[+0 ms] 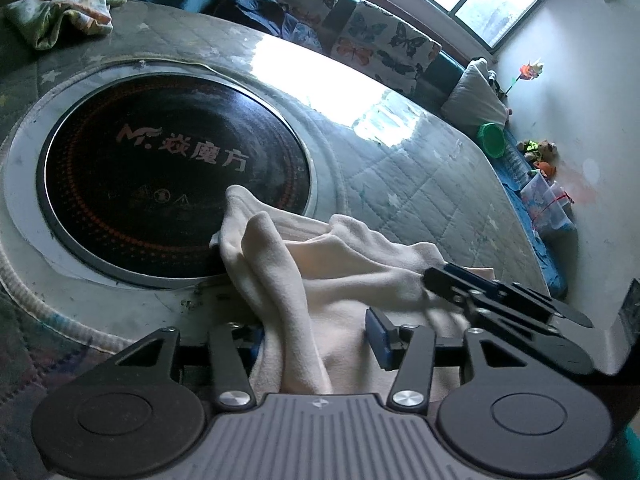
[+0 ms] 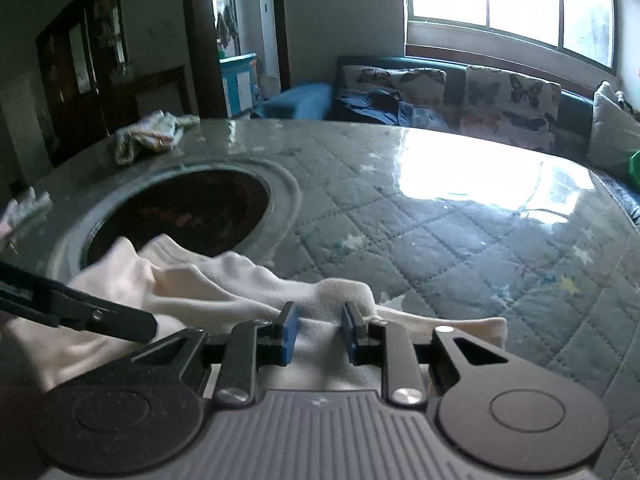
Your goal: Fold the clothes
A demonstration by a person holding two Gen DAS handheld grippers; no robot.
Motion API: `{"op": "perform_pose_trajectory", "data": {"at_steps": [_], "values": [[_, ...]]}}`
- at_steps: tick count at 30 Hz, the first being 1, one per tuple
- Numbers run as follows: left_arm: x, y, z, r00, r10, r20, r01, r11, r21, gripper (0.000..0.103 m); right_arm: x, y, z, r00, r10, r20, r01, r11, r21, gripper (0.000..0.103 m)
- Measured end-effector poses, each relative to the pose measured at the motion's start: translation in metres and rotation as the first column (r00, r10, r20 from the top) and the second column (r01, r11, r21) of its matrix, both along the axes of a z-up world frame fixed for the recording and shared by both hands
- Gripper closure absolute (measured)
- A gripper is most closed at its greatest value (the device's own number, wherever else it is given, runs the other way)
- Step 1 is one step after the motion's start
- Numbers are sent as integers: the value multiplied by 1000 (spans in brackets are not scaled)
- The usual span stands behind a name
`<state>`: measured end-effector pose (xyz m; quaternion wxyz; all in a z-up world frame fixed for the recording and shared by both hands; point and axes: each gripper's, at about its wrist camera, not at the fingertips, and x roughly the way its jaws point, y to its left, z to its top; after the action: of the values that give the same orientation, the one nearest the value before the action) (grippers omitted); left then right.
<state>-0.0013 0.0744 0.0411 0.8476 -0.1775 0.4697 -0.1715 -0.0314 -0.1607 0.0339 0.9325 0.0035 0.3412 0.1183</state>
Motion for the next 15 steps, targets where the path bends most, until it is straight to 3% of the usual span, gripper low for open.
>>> {"op": "perform_pose_trajectory", "data": {"at_steps": [8,12,15], "values": [[0,15,-4,1000,28,-12,-29,998,-57,52,-34,-51,11,994,-106,-1,106,994,9,66],[1,21,-6,999,37,-18,-39,996,-83,61,-50,-79,4,983,-182,-23,183,983,22,64],[1,22,-6,999,38,-21,-39,996,-79,66,-50,-92,-7,977,-206,-63,211,974,84,64]]}}
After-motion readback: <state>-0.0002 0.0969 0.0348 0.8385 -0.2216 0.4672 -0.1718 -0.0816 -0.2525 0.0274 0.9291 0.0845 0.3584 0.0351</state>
